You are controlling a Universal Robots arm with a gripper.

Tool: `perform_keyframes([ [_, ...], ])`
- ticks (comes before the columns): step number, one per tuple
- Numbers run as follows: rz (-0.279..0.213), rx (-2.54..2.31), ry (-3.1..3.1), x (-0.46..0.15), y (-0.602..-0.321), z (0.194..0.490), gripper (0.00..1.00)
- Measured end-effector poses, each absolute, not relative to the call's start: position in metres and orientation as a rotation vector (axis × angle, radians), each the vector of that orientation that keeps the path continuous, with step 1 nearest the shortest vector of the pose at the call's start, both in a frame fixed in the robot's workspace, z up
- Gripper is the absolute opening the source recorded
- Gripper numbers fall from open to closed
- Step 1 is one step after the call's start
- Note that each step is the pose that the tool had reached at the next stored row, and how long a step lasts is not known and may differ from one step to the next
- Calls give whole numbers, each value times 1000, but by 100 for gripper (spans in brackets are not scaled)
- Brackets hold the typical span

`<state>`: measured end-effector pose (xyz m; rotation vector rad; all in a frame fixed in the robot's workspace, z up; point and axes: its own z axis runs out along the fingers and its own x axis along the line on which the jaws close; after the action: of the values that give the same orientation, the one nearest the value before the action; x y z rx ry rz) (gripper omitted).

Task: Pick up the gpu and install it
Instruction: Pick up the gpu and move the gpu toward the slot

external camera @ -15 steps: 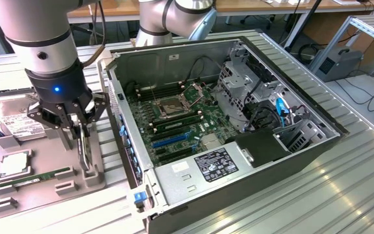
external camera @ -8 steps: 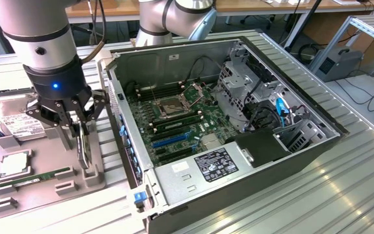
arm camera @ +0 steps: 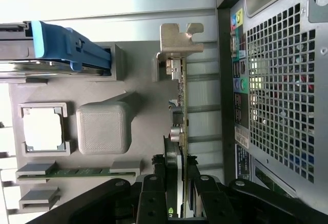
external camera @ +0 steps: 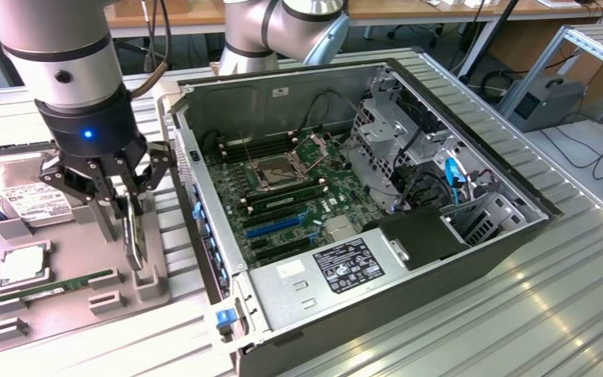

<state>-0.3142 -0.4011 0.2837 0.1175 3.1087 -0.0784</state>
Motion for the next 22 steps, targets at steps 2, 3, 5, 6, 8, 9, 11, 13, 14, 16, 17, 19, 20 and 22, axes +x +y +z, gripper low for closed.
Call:
perform_keyframes([
  [2, -78, 117, 3109, -314, -401, 285, 27],
  [3, -78, 117, 3109, -314, -401, 285, 27],
  [5, -78, 117, 3109, -314, -401, 287, 27],
  [6, -78, 117, 3109, -314, -401, 288, 27],
  [8, -78, 118, 3109, -314, -401, 289, 27],
  [9, -78, 117, 3109, -314, -401, 290, 27],
  [11, -78, 117, 3109, -314, -401, 291, 27],
  [13, -78, 117, 3109, -314, -400, 292, 27],
  [14, -78, 117, 3109, -314, -400, 293, 27],
  [16, -78, 117, 3109, -314, -400, 294, 27],
  [17, -78, 117, 3109, -314, -400, 295, 27],
  [19, -78, 117, 3109, -314, -400, 296, 27],
  [20, -79, 117, 3109, -314, -400, 297, 27],
  [22, -79, 117, 3109, -314, -400, 299, 27],
])
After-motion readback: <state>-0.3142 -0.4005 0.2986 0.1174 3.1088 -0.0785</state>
